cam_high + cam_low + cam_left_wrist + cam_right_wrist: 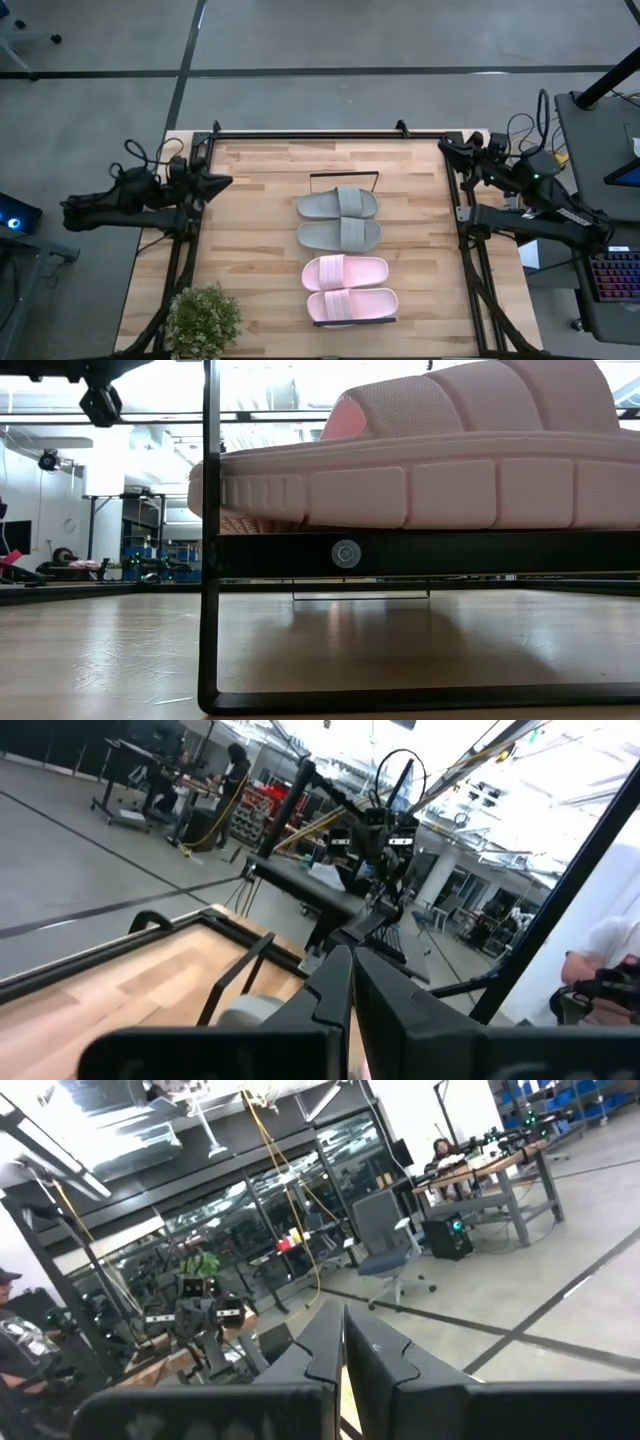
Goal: Pick and place slides into the shelf
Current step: Return to Home Position
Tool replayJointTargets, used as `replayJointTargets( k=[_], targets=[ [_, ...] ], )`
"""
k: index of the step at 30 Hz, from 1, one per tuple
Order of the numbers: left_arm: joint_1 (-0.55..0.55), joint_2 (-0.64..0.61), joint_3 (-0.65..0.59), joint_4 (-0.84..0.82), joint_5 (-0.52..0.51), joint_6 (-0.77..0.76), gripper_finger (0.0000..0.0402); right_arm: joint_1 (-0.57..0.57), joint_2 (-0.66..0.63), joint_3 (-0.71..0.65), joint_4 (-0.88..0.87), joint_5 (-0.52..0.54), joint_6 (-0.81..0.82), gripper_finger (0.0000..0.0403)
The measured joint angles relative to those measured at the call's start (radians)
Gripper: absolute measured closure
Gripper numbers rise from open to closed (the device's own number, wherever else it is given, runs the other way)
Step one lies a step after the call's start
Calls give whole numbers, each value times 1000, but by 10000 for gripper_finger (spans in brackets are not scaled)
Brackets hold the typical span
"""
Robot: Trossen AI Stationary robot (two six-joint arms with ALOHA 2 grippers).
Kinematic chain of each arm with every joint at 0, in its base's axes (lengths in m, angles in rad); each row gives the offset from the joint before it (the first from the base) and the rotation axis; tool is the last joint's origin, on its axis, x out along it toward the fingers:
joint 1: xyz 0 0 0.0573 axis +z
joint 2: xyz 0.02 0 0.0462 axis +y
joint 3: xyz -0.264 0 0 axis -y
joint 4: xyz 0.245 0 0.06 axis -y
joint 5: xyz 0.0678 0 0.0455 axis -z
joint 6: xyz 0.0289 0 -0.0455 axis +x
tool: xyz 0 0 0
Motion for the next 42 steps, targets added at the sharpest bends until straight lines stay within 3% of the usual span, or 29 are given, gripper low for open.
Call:
replayJointTargets(
  k=[7, 15, 21, 31, 42],
  targets=[
    [0, -67, -98, 36, 22, 1, 402, -1, -93, -124, 99, 11, -23, 395],
    [0, -130, -245, 284, 37, 51, 401, -1, -176, -266, 238, 26, -52, 395],
    [0, -161, -327, 317, 74, 33, 401, -1, -195, -325, 283, 8, -40, 395],
    [0, -240, -467, 435, 106, 25, 401, -1, -259, -524, 526, -28, 21, 395],
    [0, -232, -494, 432, 100, 36, 401, 0, -333, -607, 526, -28, 41, 395]
  ],
)
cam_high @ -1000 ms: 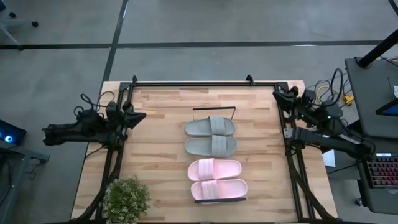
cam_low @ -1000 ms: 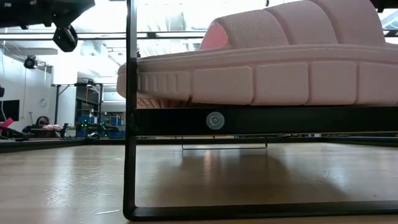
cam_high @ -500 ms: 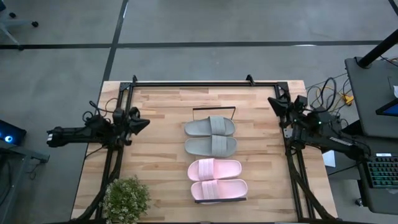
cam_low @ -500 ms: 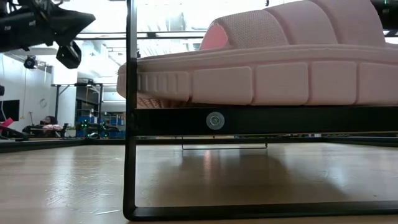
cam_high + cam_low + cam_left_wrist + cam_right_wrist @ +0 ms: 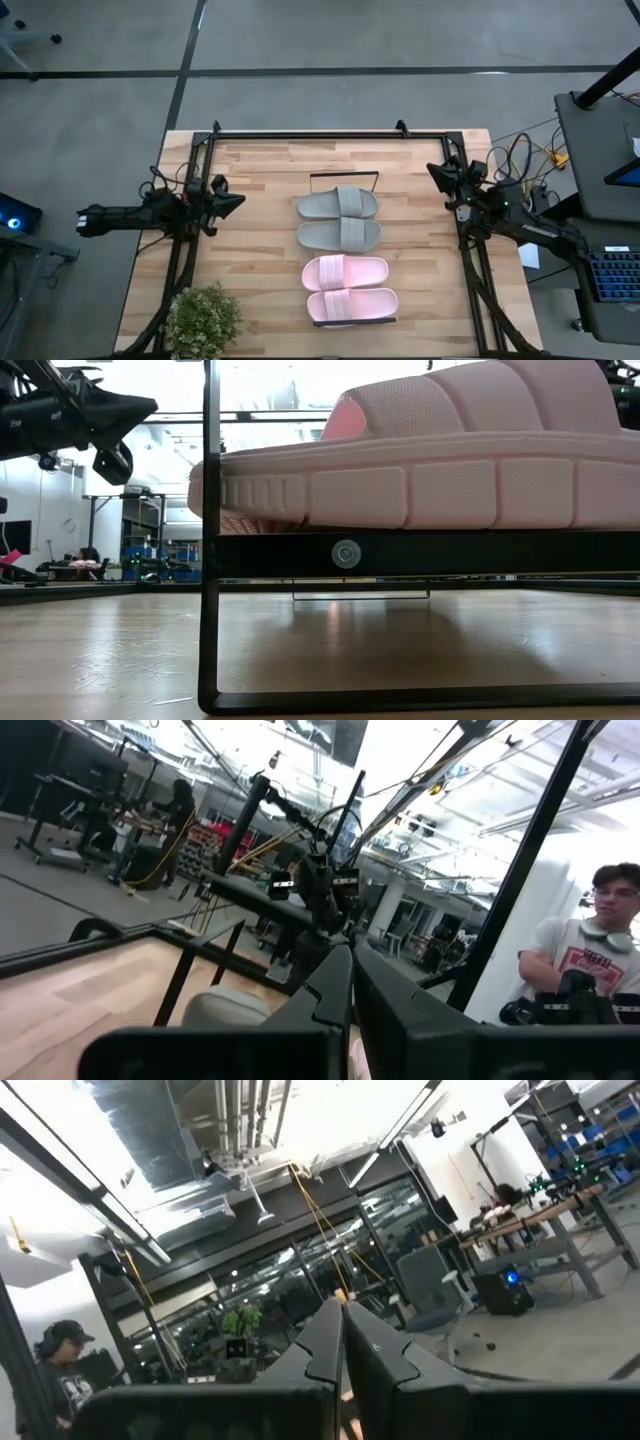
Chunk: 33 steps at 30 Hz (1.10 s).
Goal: Pick and place slides into the shelf
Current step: Return to Home Position
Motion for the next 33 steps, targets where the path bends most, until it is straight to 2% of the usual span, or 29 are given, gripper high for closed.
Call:
replayJointTargets(
  k=[10, 19, 26, 33],
  targets=[
    [0, 4, -1, -5, 0, 14, 401, 0, -1, -39, -9, -39, 10, 394],
    [0, 6, -2, -80, 7, 12, 401, 0, -1, -39, -148, -159, 8, 394],
    [0, 5, -3, -163, 34, -13, 401, 0, -1, -39, -302, -177, 9, 394],
    [0, 6, -3, -223, 38, -12, 401, 0, -1, -39, -331, -218, 12, 394]
  ],
)
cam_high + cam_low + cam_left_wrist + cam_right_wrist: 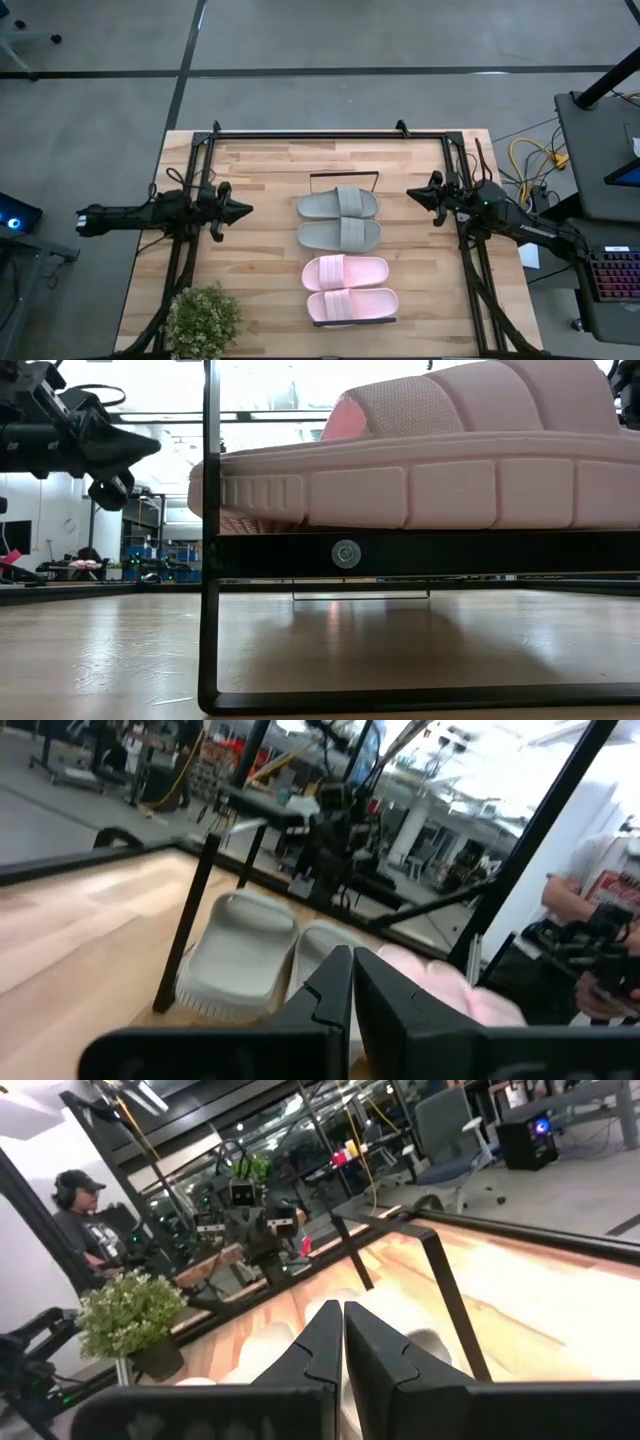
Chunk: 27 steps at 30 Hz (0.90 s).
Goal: Pick and place slides into the shelf
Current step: Return to Home Position
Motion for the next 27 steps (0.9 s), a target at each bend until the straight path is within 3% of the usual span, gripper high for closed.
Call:
replayJointTargets(
  k=[9, 17, 27],
  targets=[
    [0, 2, 0, -24, 1, 25, 401, 0, 1, 0, -39, -26, 12, 394],
    [0, 10, 6, -31, 0, 384, 402, 0, 1, 0, -36, -47, 31, 394],
    [0, 26, 5, -25, -9, 366, 402, 0, 2, 0, -36, -48, 38, 394]
  ],
)
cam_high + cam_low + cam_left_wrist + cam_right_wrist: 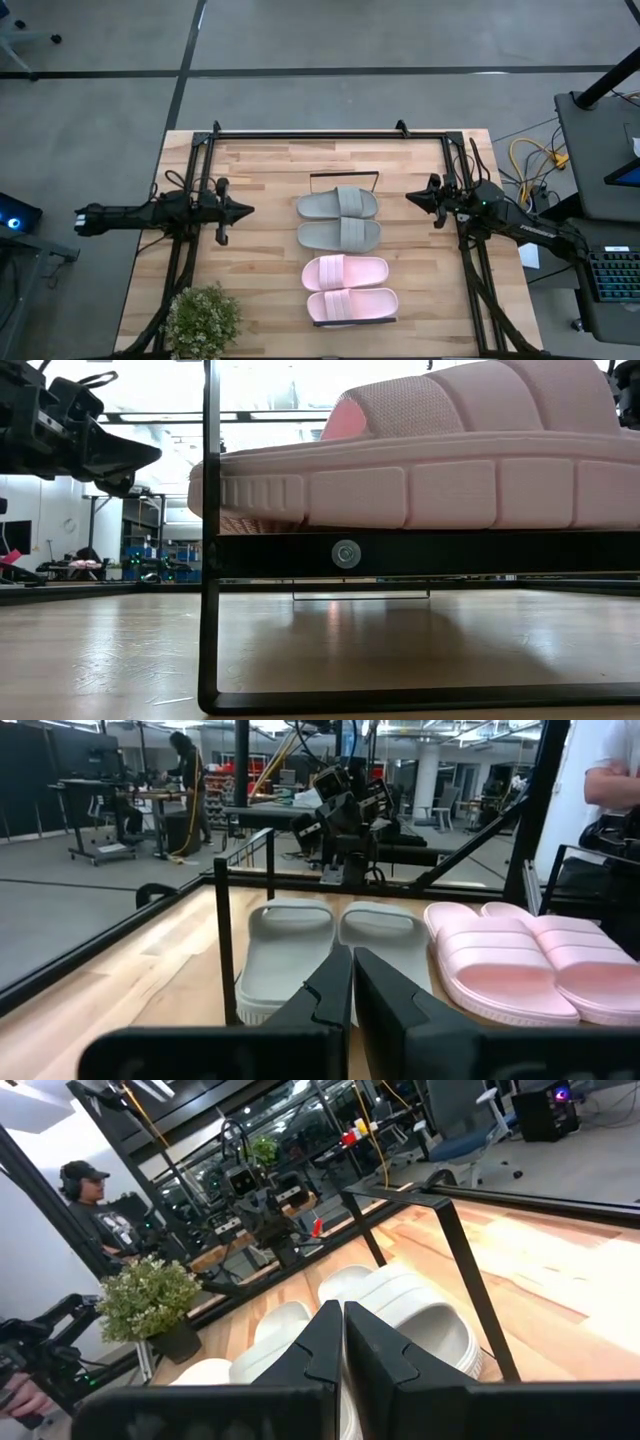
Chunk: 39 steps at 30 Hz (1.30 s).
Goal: Pick and place slides into the shelf
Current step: Return to Home Position
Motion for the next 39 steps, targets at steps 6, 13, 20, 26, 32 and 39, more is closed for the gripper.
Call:
replayJointTargets(
  k=[6, 13, 20, 26, 32, 39],
  targets=[
    [0, -2, 0, 6, -3, 4, 402, 0, 0, 0, 0, 4, 34, 394],
    [0, -3, 0, 8, -4, 2, 402, 0, 3, 0, 0, 4, 44, 394],
    [0, -3, 0, 9, -3, 2, 402, 0, 15, 0, 0, 3, 44, 394],
    [0, 2, 0, 9, -3, 1, 402, 0, 14, 0, 0, 3, 44, 394],
    [0, 4, 0, 10, -3, 2, 402, 0, 13, 0, 0, 3, 44, 394],
    [0, 6, -1, 11, -3, 1, 402, 0, 13, 0, 0, 3, 44, 394]
  ],
)
